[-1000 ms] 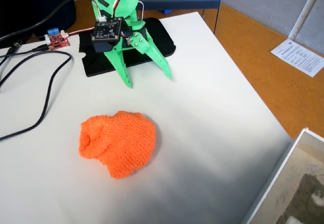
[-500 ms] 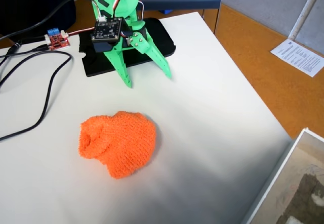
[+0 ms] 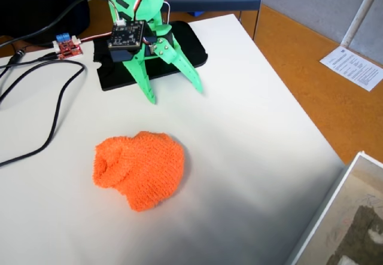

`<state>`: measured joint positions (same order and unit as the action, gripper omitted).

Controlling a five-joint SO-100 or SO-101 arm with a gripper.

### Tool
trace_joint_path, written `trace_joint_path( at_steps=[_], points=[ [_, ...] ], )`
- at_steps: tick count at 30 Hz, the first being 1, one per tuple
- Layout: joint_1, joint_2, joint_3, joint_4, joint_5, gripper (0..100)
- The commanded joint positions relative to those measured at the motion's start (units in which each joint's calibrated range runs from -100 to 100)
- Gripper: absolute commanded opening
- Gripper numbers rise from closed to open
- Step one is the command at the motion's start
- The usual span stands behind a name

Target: Remove orange objects from table

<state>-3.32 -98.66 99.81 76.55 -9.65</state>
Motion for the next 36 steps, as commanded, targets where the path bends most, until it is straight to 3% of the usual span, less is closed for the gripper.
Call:
trace_joint_path(
  at_steps=[1,36],
  points=[
    [0.10,0.09,-0.20,0.18,0.24,40],
    [0.10,0.09,-0.20,0.18,0.24,40]
  ],
)
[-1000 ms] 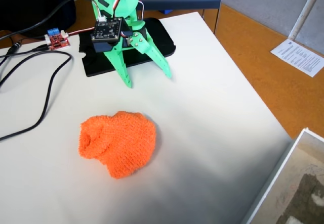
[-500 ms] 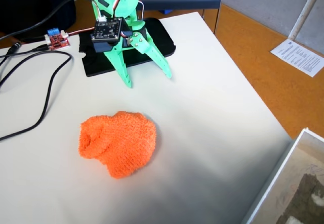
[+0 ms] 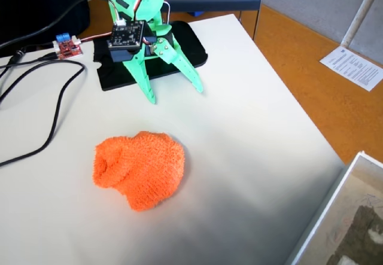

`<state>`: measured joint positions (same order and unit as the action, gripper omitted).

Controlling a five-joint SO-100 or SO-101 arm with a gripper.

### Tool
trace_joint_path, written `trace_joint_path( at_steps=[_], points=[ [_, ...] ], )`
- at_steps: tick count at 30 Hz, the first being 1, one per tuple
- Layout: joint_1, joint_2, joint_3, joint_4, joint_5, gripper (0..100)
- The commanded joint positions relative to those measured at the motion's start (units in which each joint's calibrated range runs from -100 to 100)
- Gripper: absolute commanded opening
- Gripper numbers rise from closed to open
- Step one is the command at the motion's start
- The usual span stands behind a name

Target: Remove orange objects from table

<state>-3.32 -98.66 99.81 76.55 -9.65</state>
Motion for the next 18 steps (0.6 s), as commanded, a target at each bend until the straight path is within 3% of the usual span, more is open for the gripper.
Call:
trace_joint_path(
  at_steps=[1,12,14,16,18],
  points=[
    [0.10,0.09,-0.20,0.18,0.24,40],
    [0.03,0.09,-0.20,0.18,0.34,40],
    [0.77,0.09,-0.30,0.26,3.81,40],
    [6.09,0.09,-2.72,-2.66,13.82,40],
    [7.13,0.09,-4.17,-4.85,13.72,40]
  ],
)
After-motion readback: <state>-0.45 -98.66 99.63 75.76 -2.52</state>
